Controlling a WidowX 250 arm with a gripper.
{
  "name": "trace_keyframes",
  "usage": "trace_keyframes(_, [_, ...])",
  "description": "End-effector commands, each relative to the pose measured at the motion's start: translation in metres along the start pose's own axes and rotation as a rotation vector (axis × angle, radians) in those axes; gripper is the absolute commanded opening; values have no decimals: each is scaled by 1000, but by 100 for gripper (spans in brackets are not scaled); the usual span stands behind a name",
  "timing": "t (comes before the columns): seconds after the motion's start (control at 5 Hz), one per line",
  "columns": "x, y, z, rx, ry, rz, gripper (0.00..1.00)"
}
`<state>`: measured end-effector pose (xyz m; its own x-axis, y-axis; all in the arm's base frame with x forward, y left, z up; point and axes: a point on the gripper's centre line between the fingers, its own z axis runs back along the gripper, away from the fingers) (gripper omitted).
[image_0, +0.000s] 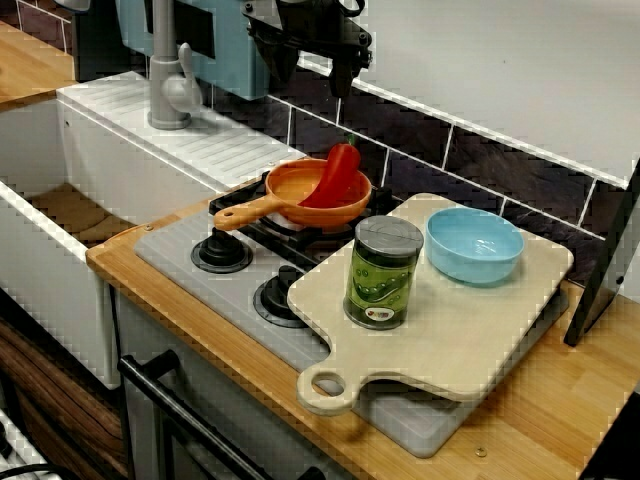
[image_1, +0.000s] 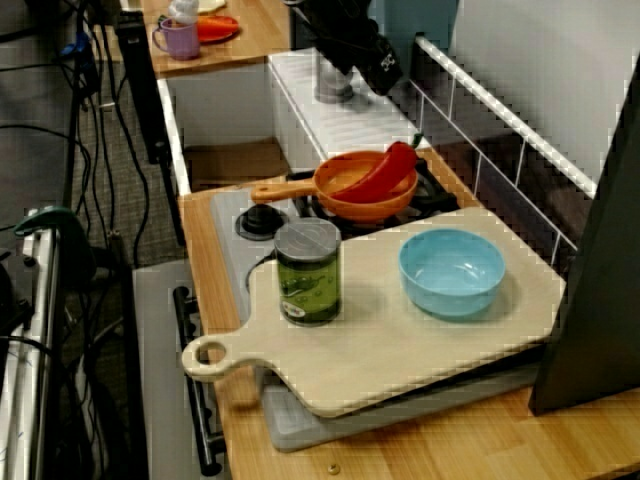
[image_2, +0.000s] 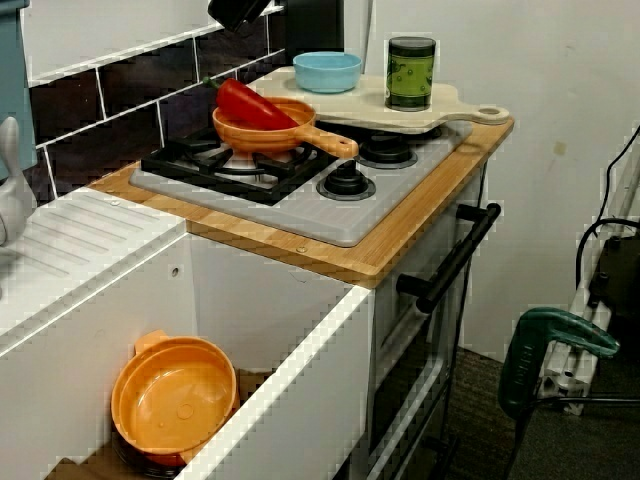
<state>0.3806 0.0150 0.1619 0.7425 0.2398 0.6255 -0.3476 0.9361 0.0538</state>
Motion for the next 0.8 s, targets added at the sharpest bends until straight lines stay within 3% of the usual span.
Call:
trace_keyframes(0.0, [-9, -6, 6, -8, -56, 3, 100])
trace_keyframes(0.6, [-16, -24, -24, -4, -65, 5, 100])
